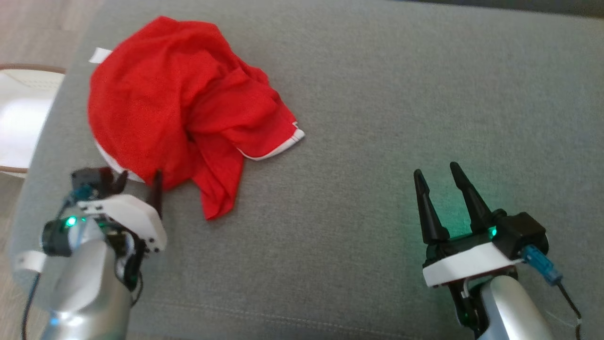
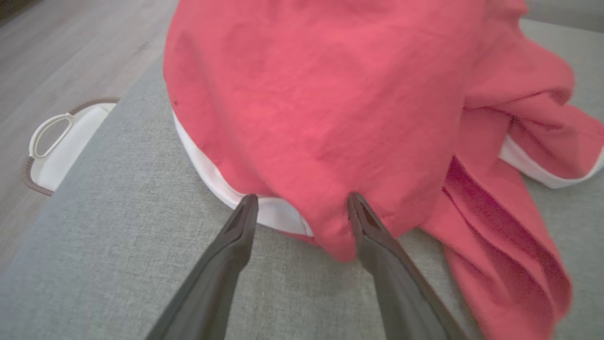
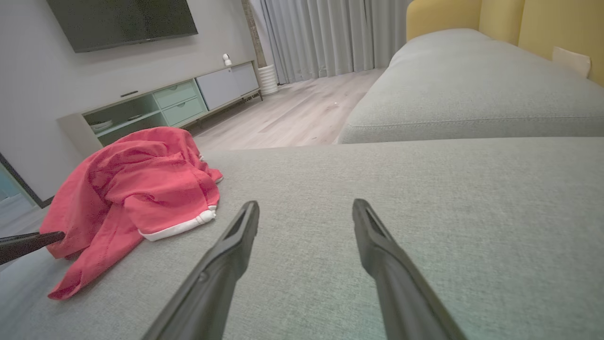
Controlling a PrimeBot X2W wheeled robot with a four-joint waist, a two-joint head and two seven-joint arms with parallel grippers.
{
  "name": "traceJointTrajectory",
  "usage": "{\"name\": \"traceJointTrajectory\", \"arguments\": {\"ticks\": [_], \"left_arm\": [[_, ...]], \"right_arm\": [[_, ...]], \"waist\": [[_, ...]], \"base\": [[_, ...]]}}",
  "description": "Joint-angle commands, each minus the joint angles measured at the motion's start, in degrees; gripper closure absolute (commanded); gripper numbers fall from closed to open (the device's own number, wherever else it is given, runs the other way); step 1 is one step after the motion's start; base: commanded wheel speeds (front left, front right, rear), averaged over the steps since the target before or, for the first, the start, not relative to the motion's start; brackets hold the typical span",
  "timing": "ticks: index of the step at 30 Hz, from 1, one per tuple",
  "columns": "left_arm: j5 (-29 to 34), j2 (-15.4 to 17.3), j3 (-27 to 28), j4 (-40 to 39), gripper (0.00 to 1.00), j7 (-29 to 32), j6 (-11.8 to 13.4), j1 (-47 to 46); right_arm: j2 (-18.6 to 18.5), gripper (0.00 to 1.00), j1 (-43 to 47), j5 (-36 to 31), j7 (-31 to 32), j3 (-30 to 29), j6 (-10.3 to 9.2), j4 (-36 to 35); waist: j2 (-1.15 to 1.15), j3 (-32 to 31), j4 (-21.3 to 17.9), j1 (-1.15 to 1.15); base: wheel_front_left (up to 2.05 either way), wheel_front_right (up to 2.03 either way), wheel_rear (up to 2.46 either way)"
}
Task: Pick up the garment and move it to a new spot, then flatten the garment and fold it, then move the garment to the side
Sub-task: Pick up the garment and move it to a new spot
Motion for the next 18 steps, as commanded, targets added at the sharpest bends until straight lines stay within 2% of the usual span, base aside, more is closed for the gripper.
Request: {"name": "traceJointTrajectory", "arguments": {"ticks": [1,7,8,9,10,18], "left_arm": [[-0.6,2.6,2.2,-0.8,0.00,-0.2,-0.3,-2.8],[-1.3,3.6,2.4,6.4,0.00,-0.3,-0.3,-6.7],[-1.4,3.7,2.2,7.3,0.10,-0.5,-0.4,-7.2],[-1.5,3.8,2.3,8.1,0.85,-1.0,-0.5,-7.6],[-1.6,3.9,2.3,8.9,1.00,-1.5,-0.5,-7.9],[-1.6,4.5,1.9,11.5,1.00,-6.9,0.1,-8.5]], "right_arm": [[-0.3,0.00,-1.9,-0.6,-0.7,1.2,-0.04,-2.0],[-0.3,0.00,-2.4,-1.4,-0.7,0.5,-0.04,-2.1],[-0.3,0.00,-2.4,-1.4,-0.7,0.4,-0.04,-2.1],[-0.3,0.00,-2.4,-1.5,-0.7,0.4,-0.04,-2.1],[-0.3,0.00,-2.4,-1.5,-0.7,0.2,-0.04,-2.1],[-0.3,0.00,-1.9,-0.8,-0.7,-0.1,-0.04,-1.3]], "waist": [[0.00,1.4,-1.2,0.00],[0.00,3.2,-2.2,0.00],[0.00,3.3,-2.3,0.00],[0.00,3.4,-2.3,0.00],[0.00,3.3,-2.4,0.00],[0.00,0.4,-1.5,0.00]], "base": [[0.00,0.00,0.00],[0.00,0.00,0.00],[0.00,0.00,0.00],[0.00,0.00,0.00],[0.00,0.00,0.00],[0.00,0.00,0.00]]}}
